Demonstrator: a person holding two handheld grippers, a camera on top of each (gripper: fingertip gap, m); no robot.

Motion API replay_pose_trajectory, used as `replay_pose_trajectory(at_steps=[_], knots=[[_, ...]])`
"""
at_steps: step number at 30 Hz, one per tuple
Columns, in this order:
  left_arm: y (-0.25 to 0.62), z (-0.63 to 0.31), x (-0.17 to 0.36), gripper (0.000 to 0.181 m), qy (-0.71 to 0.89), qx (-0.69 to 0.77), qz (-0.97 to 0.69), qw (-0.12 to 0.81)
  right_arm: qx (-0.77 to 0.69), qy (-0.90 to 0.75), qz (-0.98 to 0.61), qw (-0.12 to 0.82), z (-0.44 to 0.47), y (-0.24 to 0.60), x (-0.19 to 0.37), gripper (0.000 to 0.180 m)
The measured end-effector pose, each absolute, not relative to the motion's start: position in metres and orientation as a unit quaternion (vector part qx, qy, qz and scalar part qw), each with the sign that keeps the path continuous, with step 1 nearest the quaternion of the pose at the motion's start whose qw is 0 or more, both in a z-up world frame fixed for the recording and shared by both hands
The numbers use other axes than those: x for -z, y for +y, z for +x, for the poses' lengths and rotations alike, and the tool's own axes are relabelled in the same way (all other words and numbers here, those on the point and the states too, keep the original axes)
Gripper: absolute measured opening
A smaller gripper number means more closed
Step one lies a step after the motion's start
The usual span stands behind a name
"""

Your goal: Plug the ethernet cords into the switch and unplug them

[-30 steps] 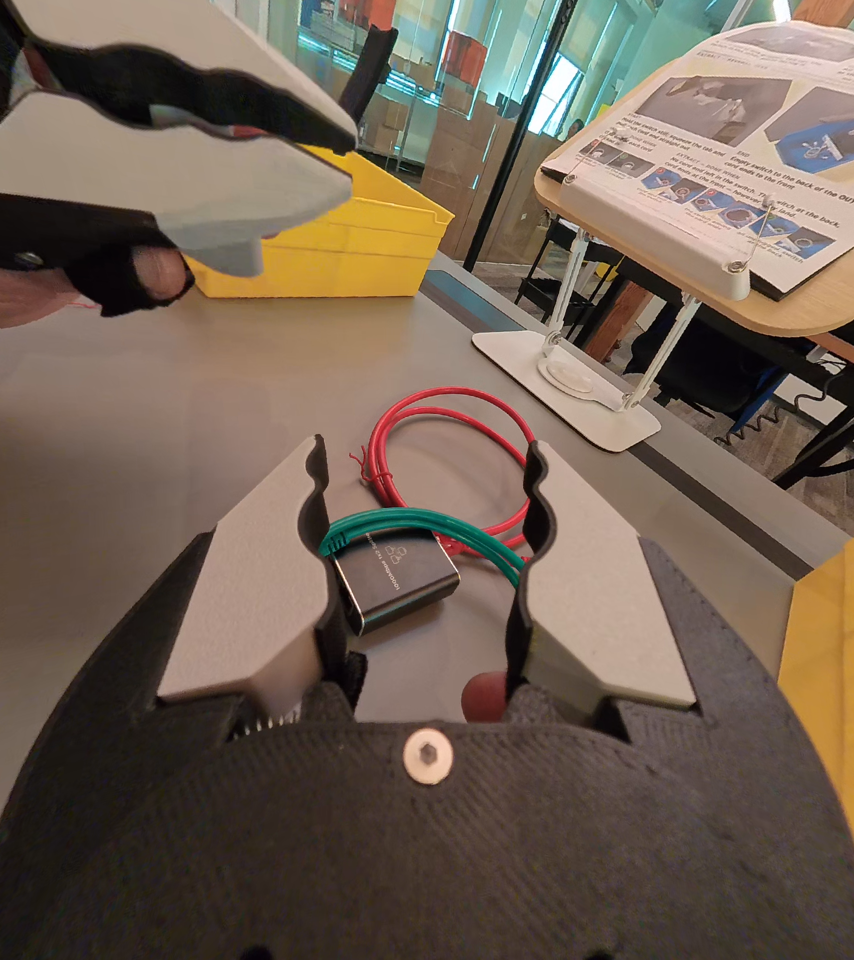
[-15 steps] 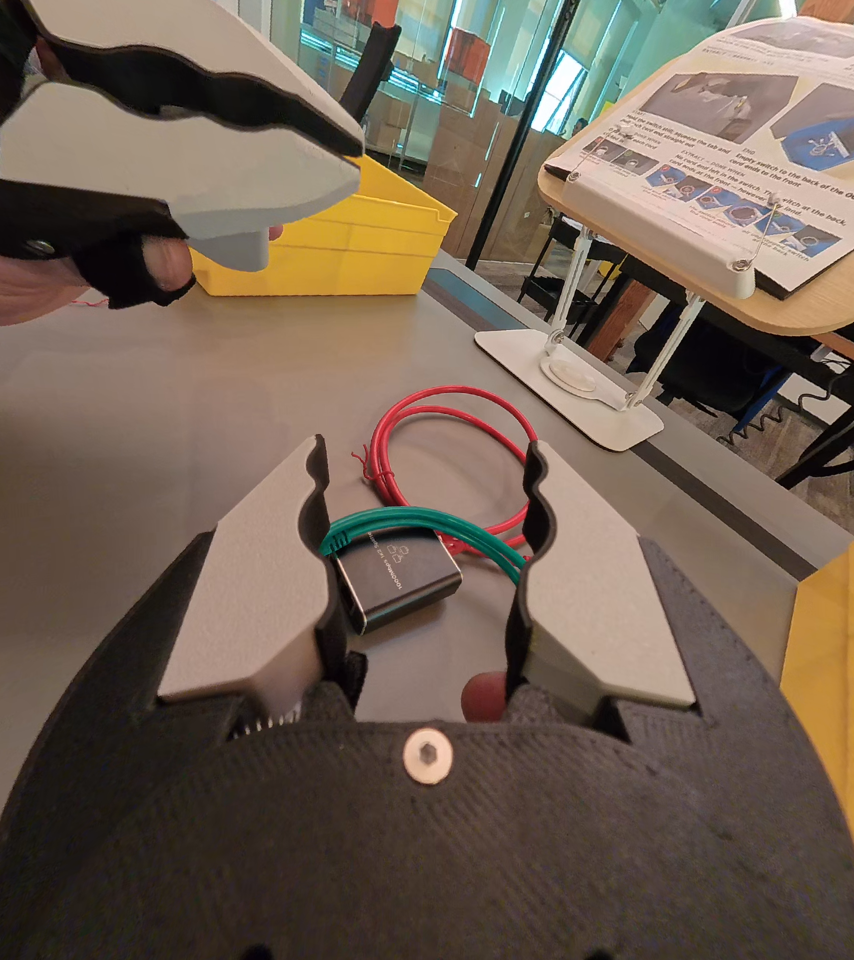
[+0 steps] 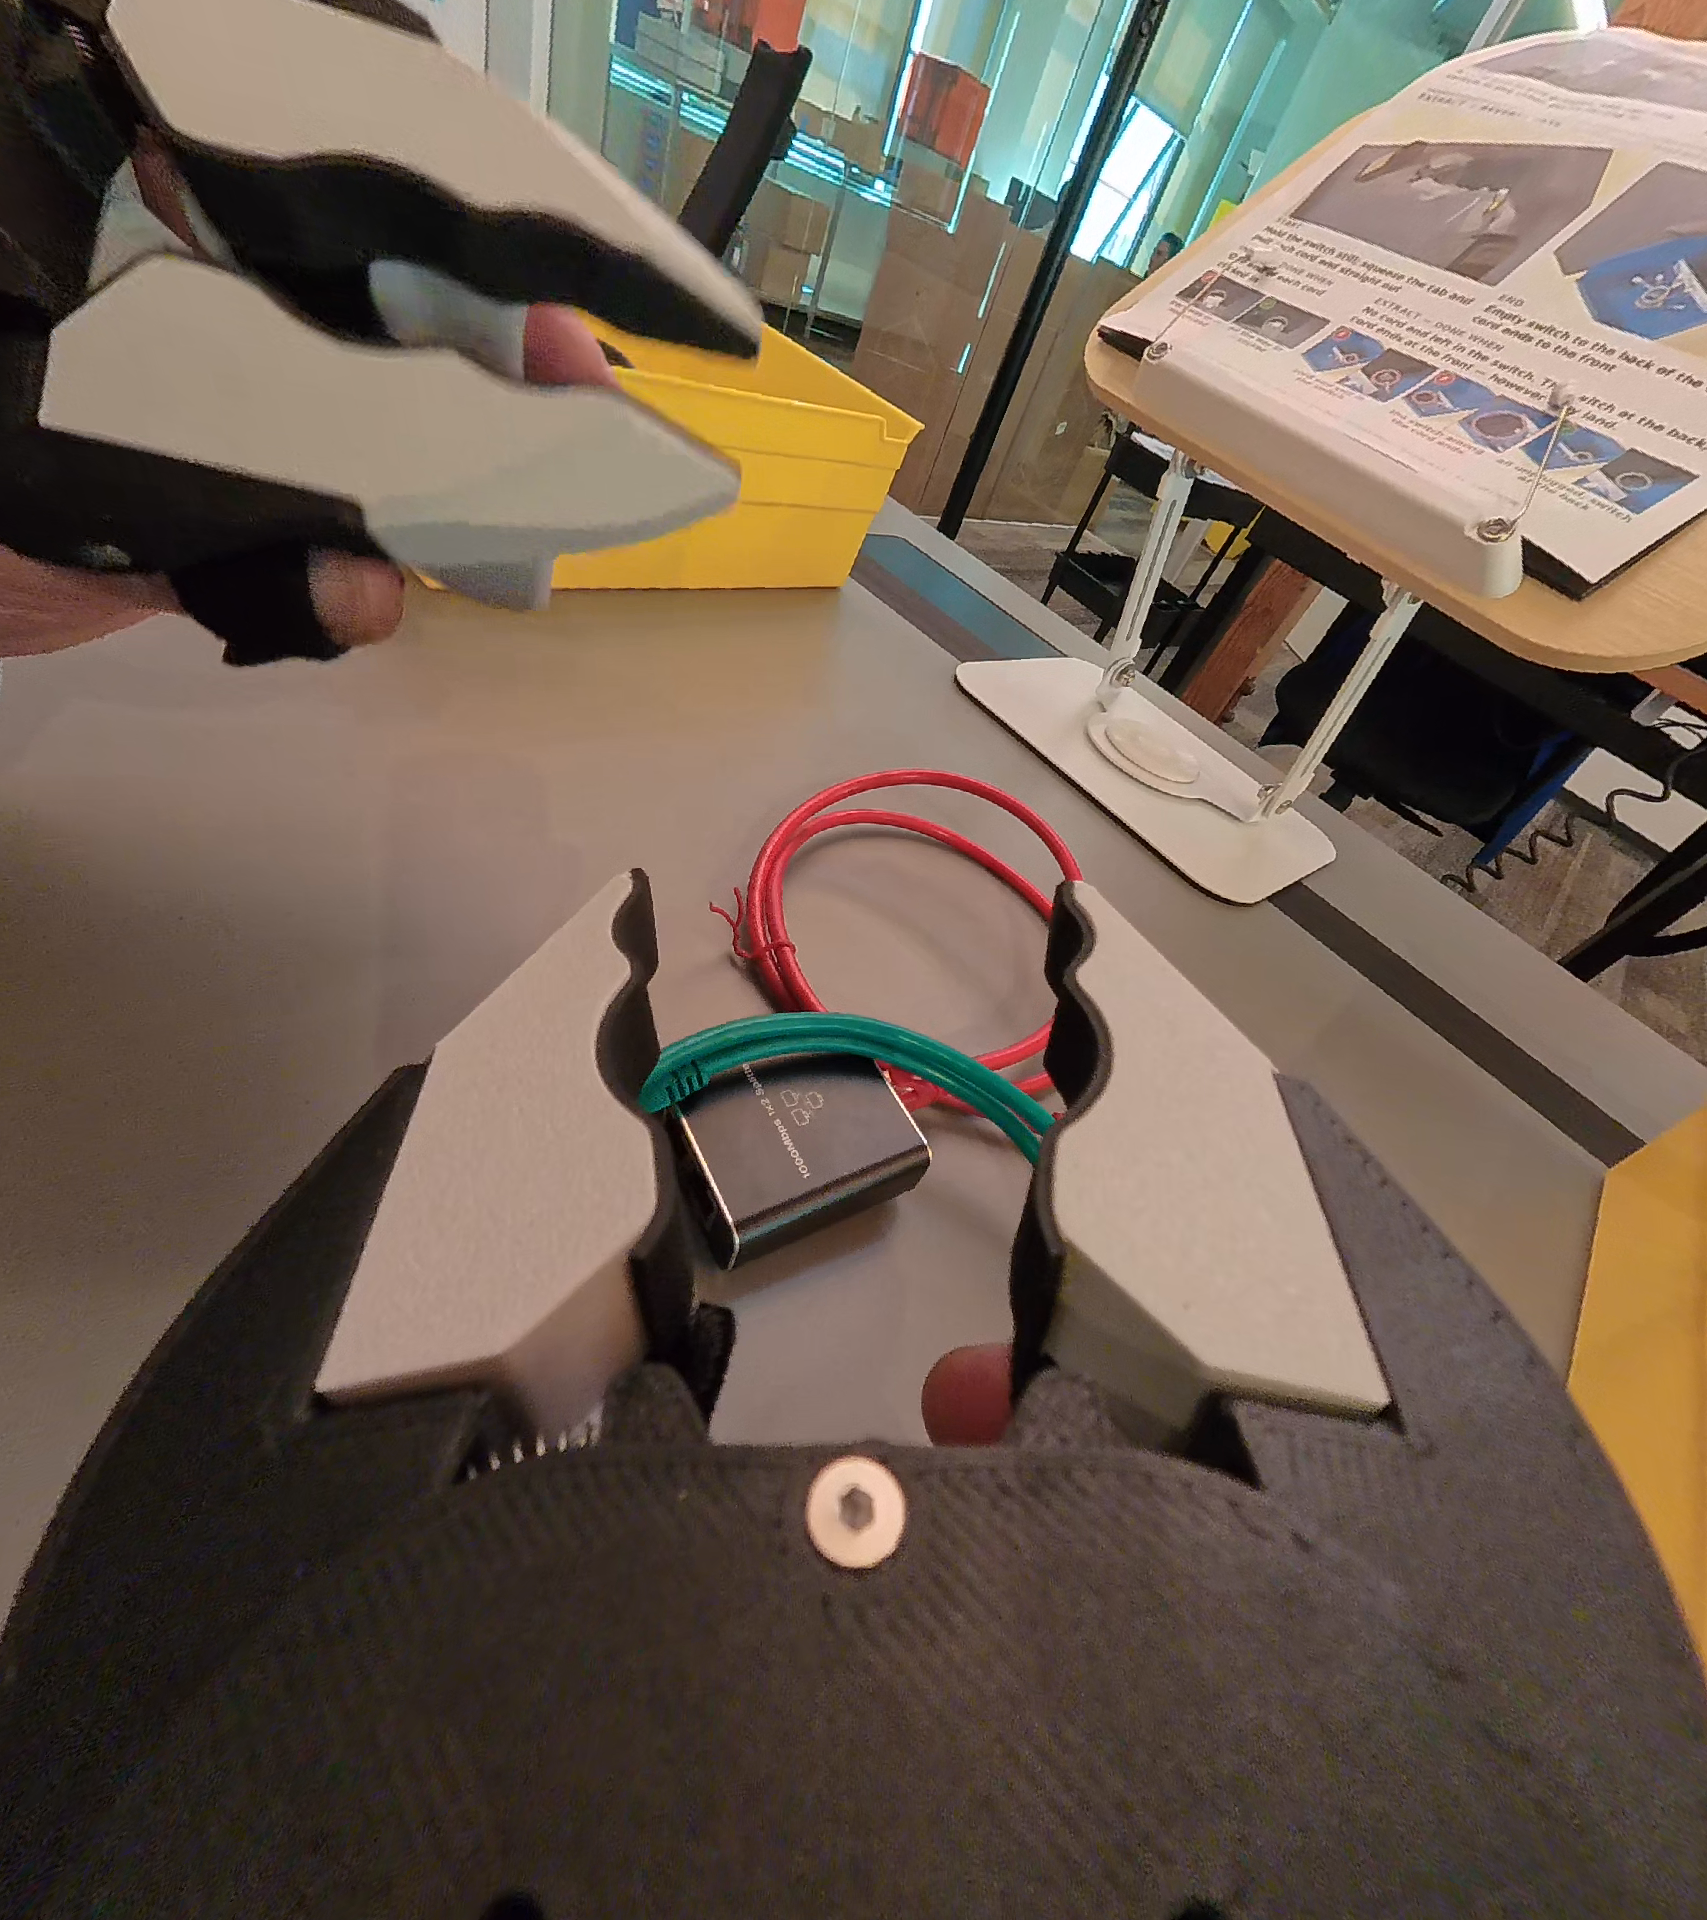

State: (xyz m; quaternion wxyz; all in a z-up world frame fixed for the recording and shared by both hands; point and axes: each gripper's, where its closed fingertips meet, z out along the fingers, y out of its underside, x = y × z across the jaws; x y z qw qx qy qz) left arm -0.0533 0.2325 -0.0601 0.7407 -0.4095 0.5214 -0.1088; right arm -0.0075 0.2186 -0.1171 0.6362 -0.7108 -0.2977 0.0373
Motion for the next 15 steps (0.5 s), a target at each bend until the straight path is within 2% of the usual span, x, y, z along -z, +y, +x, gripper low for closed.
replay_pose_trajectory(at_steps=[6, 11, 15], knots=[[0.241, -0.043, 0.078, 0.114, 0.52, 0.129, -0.457, 0.71, -0.042, -0.296, -0.707, 0.641, -0.01, 0.217, 0.112, 0.075], [0.247, -0.046, 0.075, 0.131, 0.495, 0.155, -0.48, 0.707, -0.043, -0.294, -0.711, 0.638, -0.009, 0.217, 0.112, 0.076], [0.248, -0.046, 0.076, 0.133, 0.494, 0.163, -0.483, 0.704, -0.046, -0.293, -0.711, 0.637, -0.009, 0.217, 0.112, 0.077]])
